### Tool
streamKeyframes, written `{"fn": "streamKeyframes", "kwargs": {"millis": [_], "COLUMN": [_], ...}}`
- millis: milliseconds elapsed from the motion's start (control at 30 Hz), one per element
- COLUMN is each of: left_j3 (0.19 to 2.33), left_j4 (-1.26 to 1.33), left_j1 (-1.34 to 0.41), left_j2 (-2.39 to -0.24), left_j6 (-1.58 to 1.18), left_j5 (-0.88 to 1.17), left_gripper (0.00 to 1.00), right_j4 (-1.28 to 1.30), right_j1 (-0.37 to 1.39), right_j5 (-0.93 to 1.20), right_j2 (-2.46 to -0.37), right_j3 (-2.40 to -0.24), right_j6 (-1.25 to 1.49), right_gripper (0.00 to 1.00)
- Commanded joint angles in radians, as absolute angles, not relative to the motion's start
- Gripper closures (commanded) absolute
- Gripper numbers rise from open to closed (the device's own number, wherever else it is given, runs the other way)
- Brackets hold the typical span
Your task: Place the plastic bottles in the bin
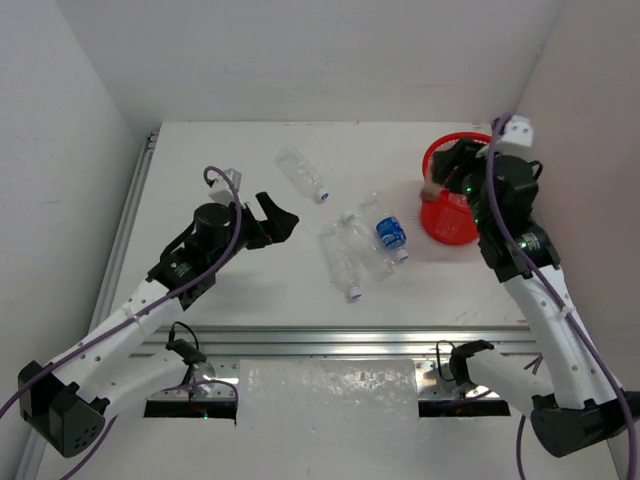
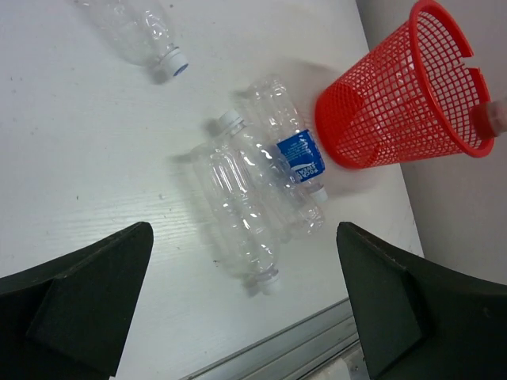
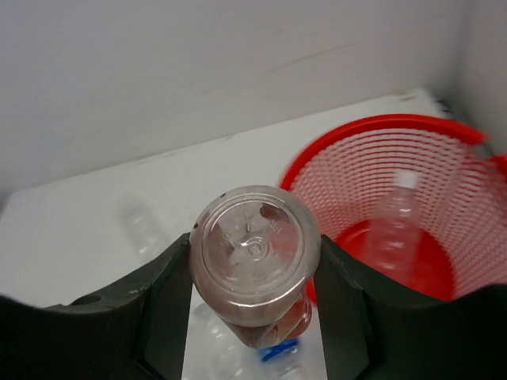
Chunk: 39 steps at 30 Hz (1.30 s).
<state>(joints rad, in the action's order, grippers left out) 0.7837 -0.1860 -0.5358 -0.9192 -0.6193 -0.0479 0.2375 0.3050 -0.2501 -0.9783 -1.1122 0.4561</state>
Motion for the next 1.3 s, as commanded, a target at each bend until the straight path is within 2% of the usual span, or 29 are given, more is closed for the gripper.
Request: {"fn": "streamKeyframes", "kwargs": {"millis": [0, 200, 233, 267, 300, 333, 433, 633, 800, 933, 1200, 1267], "left_j3": [0.778, 0.765, 0.765, 0.764, 0.762, 0.768, 0.811, 0.91, 0.997, 1.072, 1.163, 1.167], "left_j4": [-0.219, -0.227, -0.227, -0.212, -0.2, -0.192, -0.19, -0.206, -0.189, -0.18, -0.254, -0.285], "left_j1": [-0.54, -0.551, -0.557, -0.564, -0.593, -0.612, -0.704, -0.848, -0.871, -0.873, -0.873, -0.873], "left_j2": [-0.932, -1.038, -1.054, -1.078, -1.089, -1.1, -1.161, -1.351, -1.55, -1.67, -1.859, -1.874], "left_j6": [-0.638, -0.664, -0.681, -0.692, -0.699, -0.722, -0.759, -0.88, -0.859, -0.833, -0.862, -0.87], "left_j5": [-0.088, -0.063, -0.063, -0.064, -0.069, -0.083, -0.165, -0.317, -0.341, -0.319, -0.377, -0.42], "left_gripper": [0.0, 0.0, 0.0, 0.0, 0.0, 0.0, 0.0, 0.0, 0.04, 0.08, 0.23, 0.4], "right_j4": [0.264, 0.268, 0.27, 0.268, 0.271, 0.29, 0.36, 0.471, 0.563, 0.552, 0.542, 0.535], "right_j1": [0.148, 0.005, -0.017, -0.029, -0.037, -0.037, -0.038, -0.029, 0.038, 0.104, 0.143, 0.156], "right_j5": [-0.474, -0.44, -0.434, -0.43, -0.42, -0.429, -0.401, -0.302, -0.117, -0.092, -0.005, 0.057], "right_j2": [-1.041, -1.193, -1.213, -1.232, -1.247, -1.281, -1.295, -1.194, -1.12, -1.026, -0.971, -0.976], "right_j3": [-1.17, -1.285, -1.316, -1.322, -1.328, -1.353, -1.37, -1.342, -1.289, -1.214, -1.128, -1.102], "right_j6": [0.383, 0.403, 0.4, 0.396, 0.39, 0.396, 0.429, 0.494, 0.485, 0.479, 0.479, 0.474], "right_gripper": [1.0, 1.0, 0.96, 0.88, 0.66, 0.02, 0.01, 0.01, 0.01, 0.01, 0.01, 0.01]}}
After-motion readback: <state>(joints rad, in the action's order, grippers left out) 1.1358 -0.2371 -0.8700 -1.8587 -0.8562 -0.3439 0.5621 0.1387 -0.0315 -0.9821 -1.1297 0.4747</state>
